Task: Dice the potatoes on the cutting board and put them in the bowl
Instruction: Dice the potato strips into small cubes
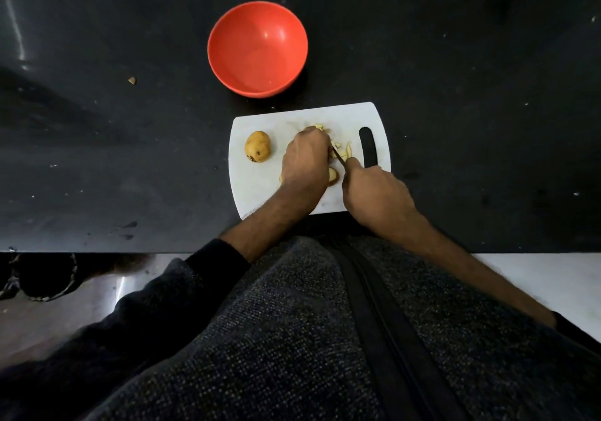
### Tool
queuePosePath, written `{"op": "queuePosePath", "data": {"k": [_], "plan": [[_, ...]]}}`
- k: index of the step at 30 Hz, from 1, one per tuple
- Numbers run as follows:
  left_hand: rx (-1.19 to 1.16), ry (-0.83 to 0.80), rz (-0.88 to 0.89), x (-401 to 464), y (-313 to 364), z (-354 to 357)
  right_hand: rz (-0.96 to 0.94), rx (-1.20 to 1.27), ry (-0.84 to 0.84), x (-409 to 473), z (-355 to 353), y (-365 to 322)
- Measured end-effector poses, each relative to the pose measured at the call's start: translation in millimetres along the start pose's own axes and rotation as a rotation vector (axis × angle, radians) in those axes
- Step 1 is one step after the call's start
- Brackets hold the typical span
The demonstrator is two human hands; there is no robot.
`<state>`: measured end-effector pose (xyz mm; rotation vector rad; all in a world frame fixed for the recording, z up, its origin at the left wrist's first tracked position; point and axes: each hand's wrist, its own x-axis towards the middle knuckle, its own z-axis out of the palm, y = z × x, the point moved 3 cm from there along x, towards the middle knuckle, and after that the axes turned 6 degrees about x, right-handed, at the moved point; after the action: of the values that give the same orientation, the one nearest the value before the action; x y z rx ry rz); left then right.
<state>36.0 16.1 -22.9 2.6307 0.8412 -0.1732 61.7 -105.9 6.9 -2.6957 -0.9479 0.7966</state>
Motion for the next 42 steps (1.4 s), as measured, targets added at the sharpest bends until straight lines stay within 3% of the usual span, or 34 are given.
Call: {"op": "queuePosePath", "data": {"k": [22,32,42], "plan": [[0.029,0.005,0.008,0,-1,0,0.087,0.129,-0.144,-25,24,19],[0.02,-0.014,0.012,-4,-3,-6,-0.037,0.109,0.012,-15,13,7],[0.021,-0.03,0.024,-5,-3,-8,-0.022,0.076,-0.015,-1,14,0]]}}
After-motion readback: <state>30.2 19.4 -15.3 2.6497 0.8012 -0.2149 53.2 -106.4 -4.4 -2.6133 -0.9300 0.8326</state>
